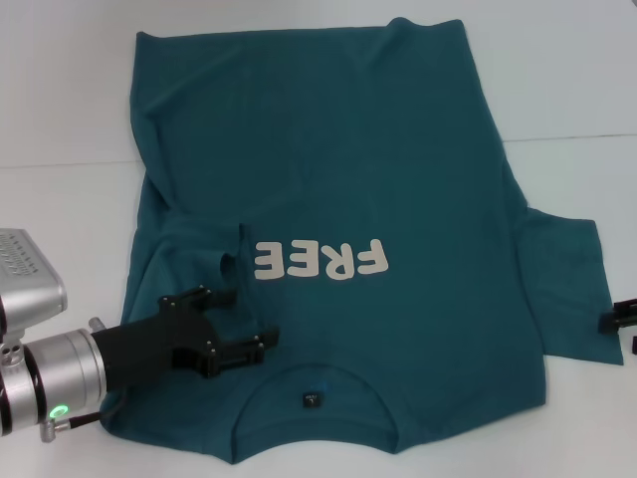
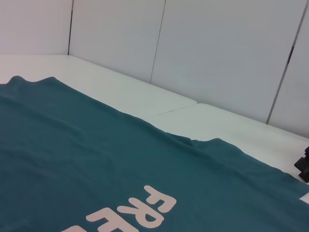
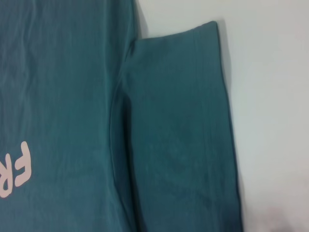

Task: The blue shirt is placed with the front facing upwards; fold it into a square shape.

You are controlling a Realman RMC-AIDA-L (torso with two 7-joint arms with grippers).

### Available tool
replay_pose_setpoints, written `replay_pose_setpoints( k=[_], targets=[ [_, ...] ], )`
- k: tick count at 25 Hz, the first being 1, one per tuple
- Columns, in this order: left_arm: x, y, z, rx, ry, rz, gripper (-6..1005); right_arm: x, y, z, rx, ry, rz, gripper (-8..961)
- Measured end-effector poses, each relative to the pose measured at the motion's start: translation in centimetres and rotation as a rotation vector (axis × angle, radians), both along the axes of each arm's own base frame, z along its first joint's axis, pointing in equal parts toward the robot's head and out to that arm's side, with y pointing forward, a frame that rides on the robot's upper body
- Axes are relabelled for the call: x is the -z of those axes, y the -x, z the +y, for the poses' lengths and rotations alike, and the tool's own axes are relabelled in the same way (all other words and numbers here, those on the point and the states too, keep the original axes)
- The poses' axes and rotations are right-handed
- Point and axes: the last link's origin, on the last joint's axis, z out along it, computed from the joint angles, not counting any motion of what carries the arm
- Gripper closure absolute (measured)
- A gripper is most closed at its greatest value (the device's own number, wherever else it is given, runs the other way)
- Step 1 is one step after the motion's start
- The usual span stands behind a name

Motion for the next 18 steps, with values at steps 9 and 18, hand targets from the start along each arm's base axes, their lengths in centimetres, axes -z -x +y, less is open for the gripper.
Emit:
replay_pose_setpoints(
  k=[9, 18],
  targets=[
    [0.0, 0.0, 0.0, -0.001, -0.001, 0.001, 123, 1.1, 0.5, 0.6, -0.010, -0.012, 0.007, 295],
    [0.0, 0.0, 0.0, 0.001, -0.002, 0.002, 123, 1.7, 0.7, 0.8, -0.019, -0.011, 0.005, 328]
  ],
)
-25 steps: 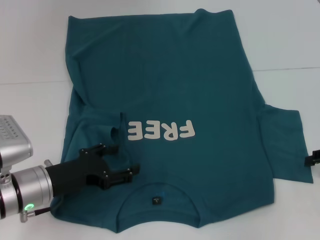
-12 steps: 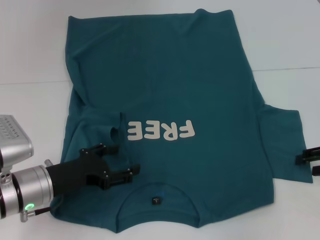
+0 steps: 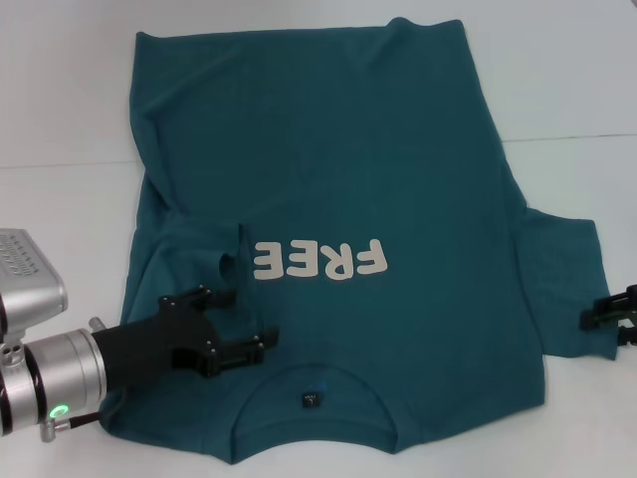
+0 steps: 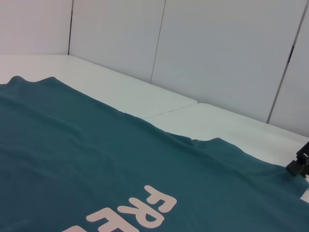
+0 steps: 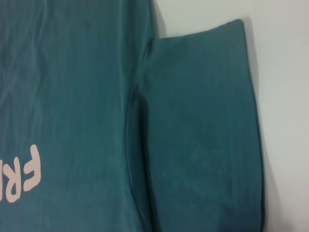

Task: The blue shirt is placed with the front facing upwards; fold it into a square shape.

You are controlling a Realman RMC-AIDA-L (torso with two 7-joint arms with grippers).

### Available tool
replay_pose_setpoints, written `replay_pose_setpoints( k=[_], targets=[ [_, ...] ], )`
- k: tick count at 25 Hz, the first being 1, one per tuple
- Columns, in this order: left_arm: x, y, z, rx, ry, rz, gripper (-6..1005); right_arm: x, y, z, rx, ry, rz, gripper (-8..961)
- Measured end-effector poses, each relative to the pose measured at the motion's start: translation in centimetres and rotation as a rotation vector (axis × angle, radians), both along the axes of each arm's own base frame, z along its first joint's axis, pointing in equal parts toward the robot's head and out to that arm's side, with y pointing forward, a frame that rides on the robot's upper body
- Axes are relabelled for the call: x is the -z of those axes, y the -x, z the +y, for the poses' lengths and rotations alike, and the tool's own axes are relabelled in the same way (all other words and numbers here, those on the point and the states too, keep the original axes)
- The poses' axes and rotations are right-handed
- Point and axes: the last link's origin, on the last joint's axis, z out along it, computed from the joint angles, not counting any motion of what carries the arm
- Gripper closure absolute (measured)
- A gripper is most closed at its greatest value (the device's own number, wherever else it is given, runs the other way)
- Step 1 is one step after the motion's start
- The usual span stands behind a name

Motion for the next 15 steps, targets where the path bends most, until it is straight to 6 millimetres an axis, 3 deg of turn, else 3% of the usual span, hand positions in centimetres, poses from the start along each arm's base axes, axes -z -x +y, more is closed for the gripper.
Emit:
replay_pose_setpoints(
  k=[10, 15],
  targets=[
    [0.00, -0.04, 0.03, 0.000, 0.001, -0.001, 123, 0.34, 0.23, 0.16, -0.050, 0.000, -0.016, 676],
    [0.00, -0.11, 0.08, 0.001, 0.001, -0.002, 123, 0.26, 0.19, 0.23, -0.058, -0.004, -0.022, 788]
  ],
)
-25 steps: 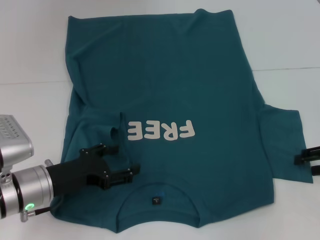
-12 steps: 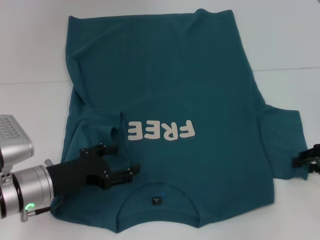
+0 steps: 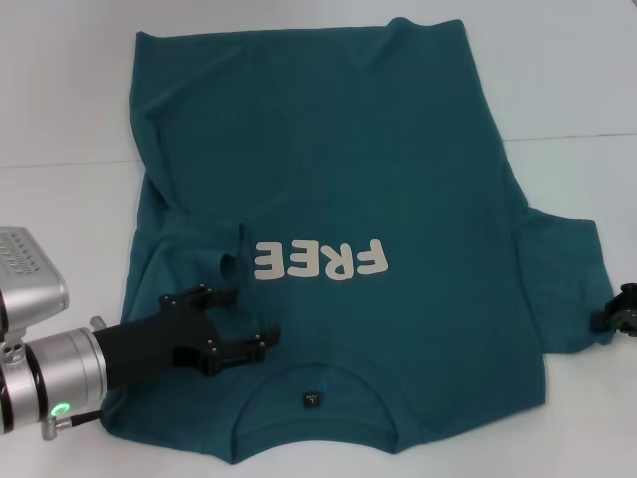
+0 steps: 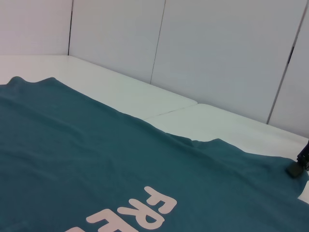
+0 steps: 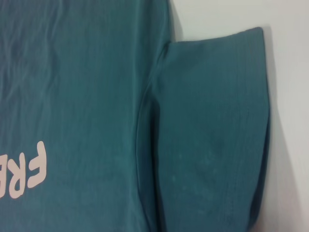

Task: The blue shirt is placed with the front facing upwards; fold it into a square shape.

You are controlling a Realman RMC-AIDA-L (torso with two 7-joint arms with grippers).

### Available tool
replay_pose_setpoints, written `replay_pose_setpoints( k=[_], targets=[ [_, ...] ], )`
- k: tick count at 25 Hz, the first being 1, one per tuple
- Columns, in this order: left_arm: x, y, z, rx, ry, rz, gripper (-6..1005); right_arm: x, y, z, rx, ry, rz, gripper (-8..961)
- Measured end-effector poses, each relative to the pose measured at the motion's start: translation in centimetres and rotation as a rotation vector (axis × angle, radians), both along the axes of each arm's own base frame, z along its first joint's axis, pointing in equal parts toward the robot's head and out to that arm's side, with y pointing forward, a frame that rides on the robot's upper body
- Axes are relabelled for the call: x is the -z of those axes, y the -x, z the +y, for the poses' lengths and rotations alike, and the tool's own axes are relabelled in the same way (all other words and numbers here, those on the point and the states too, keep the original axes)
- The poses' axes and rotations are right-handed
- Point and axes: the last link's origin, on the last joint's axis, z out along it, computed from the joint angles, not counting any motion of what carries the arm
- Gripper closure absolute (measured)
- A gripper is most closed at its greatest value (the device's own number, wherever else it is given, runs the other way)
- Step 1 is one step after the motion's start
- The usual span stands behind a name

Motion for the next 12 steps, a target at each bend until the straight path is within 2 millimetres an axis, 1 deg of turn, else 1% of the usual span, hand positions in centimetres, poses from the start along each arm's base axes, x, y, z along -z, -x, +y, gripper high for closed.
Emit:
replay_pose_setpoints(
  k=[5, 8, 12],
  targets=[
    [0.0, 0.0, 0.0, 0.001, 0.000, 0.000, 123, -0.1, -0.1, -0.1, -0.004, -0.007, 0.000, 899],
    [0.0, -0.1, 0.1, 0.002, 0.000, 0.000, 123, -0.5, -0.1, -0.1, -0.008, -0.013, -0.006, 932],
    [0.0, -0.1, 0.1, 0.002, 0.000, 0.000, 123, -1.3, -0.1, -0.2, -0.013, -0.021, -0.016, 932]
  ],
)
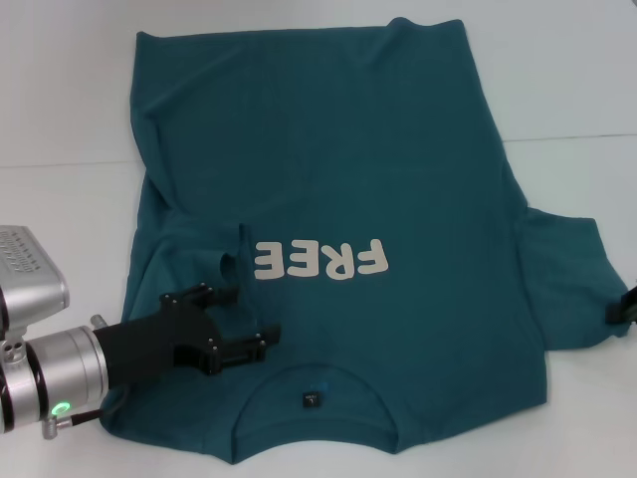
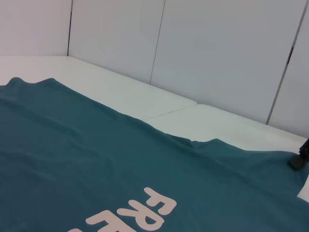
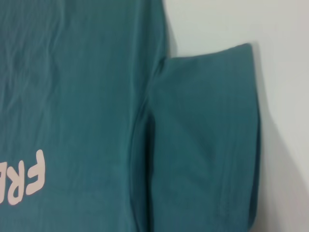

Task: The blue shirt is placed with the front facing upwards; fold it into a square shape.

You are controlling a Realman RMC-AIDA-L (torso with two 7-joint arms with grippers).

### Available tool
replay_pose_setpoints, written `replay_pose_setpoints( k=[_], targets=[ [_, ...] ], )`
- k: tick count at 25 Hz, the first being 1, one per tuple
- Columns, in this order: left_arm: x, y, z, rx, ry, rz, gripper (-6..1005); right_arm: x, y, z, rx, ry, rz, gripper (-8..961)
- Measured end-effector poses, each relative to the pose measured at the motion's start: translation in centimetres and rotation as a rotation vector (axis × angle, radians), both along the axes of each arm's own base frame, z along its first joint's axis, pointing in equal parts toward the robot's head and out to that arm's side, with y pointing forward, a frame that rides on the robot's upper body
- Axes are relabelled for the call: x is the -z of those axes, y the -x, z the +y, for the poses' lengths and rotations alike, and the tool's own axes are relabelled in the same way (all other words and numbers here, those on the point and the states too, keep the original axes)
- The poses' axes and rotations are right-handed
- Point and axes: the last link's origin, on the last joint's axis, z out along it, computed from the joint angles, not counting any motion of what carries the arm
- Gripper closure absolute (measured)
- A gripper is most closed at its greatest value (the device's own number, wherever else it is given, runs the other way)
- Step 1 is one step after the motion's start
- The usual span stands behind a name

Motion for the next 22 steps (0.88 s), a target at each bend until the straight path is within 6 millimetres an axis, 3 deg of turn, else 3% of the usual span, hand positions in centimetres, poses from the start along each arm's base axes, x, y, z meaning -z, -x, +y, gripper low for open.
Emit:
replay_pose_setpoints(
  k=[22],
  targets=[
    [-0.2, 0.1, 0.0, 0.003, -0.001, 0.001, 123, -3.6, -1.3, -0.5, 0.026, -0.004, -0.070, 931]
  ],
)
